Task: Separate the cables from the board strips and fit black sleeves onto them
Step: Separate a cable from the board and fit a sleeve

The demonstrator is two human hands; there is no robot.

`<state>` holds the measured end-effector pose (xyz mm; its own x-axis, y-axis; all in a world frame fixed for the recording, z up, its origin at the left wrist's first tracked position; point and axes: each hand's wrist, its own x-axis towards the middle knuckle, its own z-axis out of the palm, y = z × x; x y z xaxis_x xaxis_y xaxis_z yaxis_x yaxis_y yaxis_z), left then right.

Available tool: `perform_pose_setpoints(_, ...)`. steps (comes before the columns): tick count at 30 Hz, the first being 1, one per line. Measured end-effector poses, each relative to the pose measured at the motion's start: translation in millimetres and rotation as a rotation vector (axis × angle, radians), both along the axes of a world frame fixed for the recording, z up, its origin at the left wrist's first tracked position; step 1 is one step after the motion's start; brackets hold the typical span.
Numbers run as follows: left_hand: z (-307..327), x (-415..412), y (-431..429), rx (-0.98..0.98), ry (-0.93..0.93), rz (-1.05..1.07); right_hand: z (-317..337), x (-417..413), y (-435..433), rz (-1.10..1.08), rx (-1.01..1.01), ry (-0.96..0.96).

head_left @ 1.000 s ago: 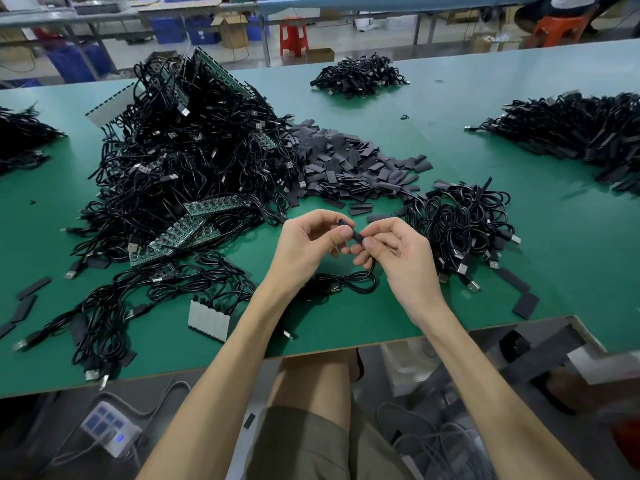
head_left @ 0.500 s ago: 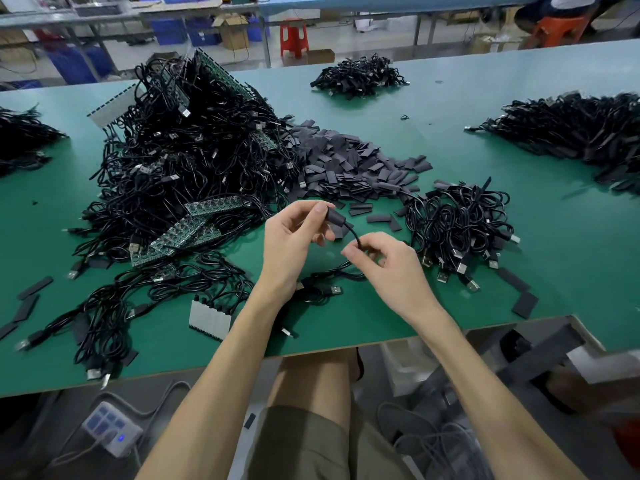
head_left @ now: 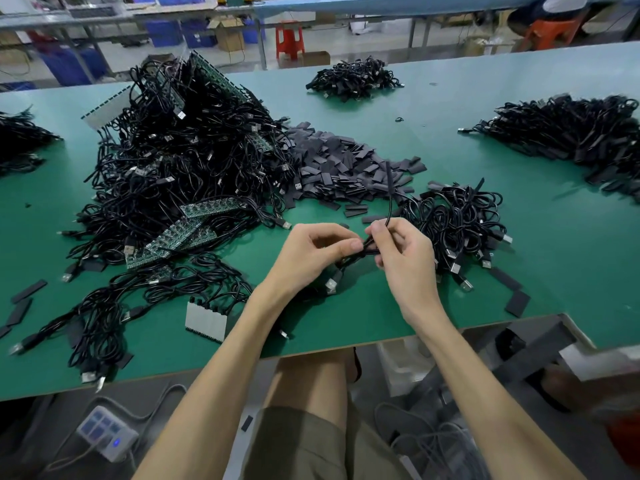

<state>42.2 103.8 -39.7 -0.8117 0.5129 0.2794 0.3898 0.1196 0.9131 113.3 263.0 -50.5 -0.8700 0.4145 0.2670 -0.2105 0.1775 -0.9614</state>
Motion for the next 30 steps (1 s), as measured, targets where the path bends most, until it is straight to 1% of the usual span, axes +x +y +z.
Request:
perform_pose_setpoints(4,4,3,4,-0.111,-0.083,-0.045,1,0,1,-0.016,-0.008,-0.015)
perform_pose_setpoints(8,20,-4,8,-0.295,0.032,-0.025,0,-1,1,-0.017,-0.052,-0.02)
perform_pose_setpoints(10,32,-9,11,-0.354,0.067,-0.036,-1,-2,1,-0.036,-0.054,-0.02)
perform_pose_setpoints(12,44,-12,14,-0.317,0.051,-0.032,0,-3,0,-0.045,-0.055,-0.019)
perform_pose_setpoints(14,56,-15,19,-0.215,0.005,0.004,1,-3,-2,-0.025,-0.024,-0.027)
perform_pose_setpoints(17,75,-21,34,-0.12,-0.095,0.036,2,-4,-8,0.09,0.176,-0.132)
perform_pose_setpoints(19,86,-20,51,-0.119,-0.17,-0.011,1,-3,-12,0.172,0.271,-0.198)
perform_pose_setpoints(21,93,-16,72,-0.142,-0.222,-0.065,0,-2,-12,0.211,0.283,-0.203)
perform_pose_setpoints(24,92,-8,94,-0.197,-0.249,-0.122,0,-1,-11,0.237,0.281,-0.185)
perform_pose_setpoints(26,87,-5,94,-0.199,-0.238,-0.13,0,-2,-11,0.235,0.292,-0.188)
perform_pose_setpoints(30,76,-9,61,-0.249,-0.049,0.0,-1,-5,-11,0.227,0.29,-0.218)
